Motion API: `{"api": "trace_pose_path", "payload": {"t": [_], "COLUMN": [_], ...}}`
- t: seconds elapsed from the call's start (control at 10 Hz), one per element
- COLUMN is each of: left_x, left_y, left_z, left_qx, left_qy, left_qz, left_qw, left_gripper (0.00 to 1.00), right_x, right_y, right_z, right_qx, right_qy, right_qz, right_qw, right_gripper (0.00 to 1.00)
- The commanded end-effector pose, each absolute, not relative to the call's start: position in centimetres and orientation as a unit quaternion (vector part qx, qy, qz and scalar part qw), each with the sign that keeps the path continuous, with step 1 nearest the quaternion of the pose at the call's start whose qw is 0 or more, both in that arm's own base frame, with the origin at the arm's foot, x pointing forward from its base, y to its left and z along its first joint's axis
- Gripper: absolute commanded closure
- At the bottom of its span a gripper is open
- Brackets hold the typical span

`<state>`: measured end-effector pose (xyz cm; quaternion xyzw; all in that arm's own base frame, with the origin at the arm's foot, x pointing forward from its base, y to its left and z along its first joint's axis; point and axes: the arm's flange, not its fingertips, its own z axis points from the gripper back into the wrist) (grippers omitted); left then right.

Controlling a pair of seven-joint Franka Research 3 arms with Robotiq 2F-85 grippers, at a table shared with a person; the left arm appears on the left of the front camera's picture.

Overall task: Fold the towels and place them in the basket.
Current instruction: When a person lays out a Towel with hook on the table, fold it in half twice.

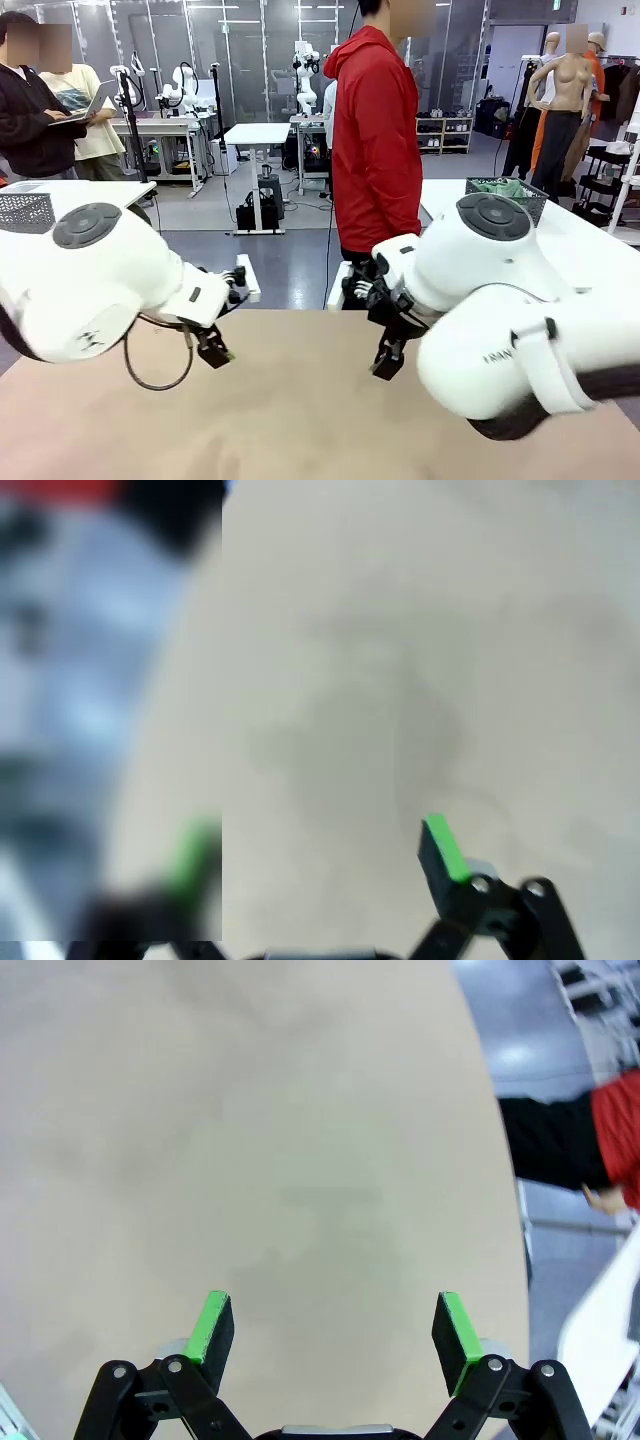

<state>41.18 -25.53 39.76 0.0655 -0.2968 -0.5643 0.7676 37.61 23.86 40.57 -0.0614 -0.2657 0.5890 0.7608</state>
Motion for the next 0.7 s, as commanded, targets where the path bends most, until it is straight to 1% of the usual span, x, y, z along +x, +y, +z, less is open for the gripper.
{"api": "trace_pose_path", "payload": {"t": [0.0,0.3,0.6], "left_x": [42.3,42.9,42.6], "left_y": [-23.9,-24.8,-24.9], "left_z": [43.1,42.6,42.1], "left_qx": [0.017,0.004,-0.015], "left_qy": [-0.286,-0.261,-0.219], "left_qz": [-0.605,-0.656,-0.684], "left_qw": [0.742,0.708,0.695], "left_gripper": [0.0,0.0,0.0], "right_x": [38.8,39.4,39.9], "right_y": [23.2,24.0,23.7], "right_z": [42.6,42.0,42.1], "right_qx": [-0.016,-0.011,0.003], "right_qy": [-0.219,-0.18,-0.179], "right_qz": [0.644,0.675,0.678], "right_qw": [0.733,0.715,0.712], "right_gripper": [0.0,0.0,0.0]}}
